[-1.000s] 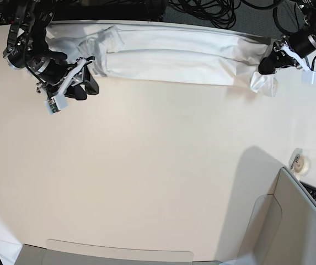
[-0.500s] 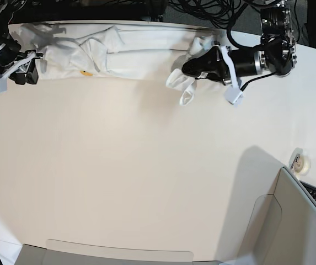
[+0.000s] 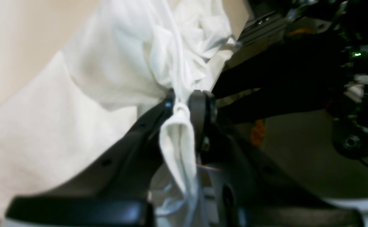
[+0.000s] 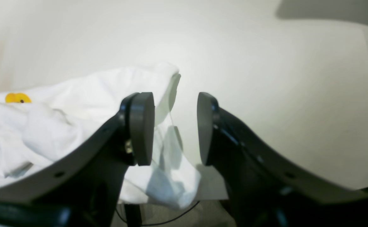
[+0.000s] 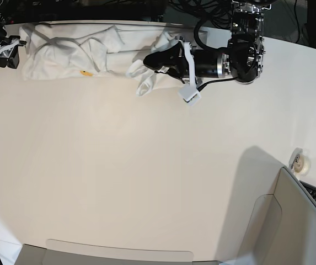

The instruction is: Layout the t-shirt on the table in an organized manner, then fold the t-shirt properly

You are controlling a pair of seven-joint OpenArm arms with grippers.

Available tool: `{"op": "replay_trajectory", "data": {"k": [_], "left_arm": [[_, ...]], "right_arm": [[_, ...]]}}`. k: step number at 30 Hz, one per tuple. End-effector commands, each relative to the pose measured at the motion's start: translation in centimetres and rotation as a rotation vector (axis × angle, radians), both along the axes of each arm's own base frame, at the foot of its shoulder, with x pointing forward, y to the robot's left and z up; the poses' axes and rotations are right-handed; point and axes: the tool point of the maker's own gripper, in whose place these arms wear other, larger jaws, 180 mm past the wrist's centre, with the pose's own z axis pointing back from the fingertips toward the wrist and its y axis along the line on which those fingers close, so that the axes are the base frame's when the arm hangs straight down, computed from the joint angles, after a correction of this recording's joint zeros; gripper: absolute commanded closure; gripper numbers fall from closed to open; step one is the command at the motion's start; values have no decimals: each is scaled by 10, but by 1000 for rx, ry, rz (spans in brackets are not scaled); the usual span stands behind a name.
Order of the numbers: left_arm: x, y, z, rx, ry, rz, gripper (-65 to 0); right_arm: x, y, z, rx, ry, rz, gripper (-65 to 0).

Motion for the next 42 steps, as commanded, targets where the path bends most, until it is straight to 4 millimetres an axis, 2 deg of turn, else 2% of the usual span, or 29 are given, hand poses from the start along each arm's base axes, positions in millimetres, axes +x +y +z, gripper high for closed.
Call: {"op": "replay_trajectory", "data": {"k": [1,8,11,18,22,39,42], "left_arm": [[6,-7,14,-38,-40,-7,0],[9,-12,17,-29,-67,-34,0],[3,-20,17,-33,-65,-66,0],[-3,-27,19,-38,-70,-100,0],[2,-27,23,-37,-90,-100,0],[1,-28,23,-42,-86,-102,0],[-3,-31,23,-44,-83,-120,-48]], "right_arm": [[3,-2,9,-18,-29,10,-227],[3,-1,8,-18,-25,11,-227],[3,-1,8,-20,-24,11,-227],[-3,-7,-9,24,10,-21,-227],[-4,-7,-12,31,15,-23,-227],[0,-7,-12,37,6,-25,-227],[1,-7,-11,37,3,-25,-227]]}}
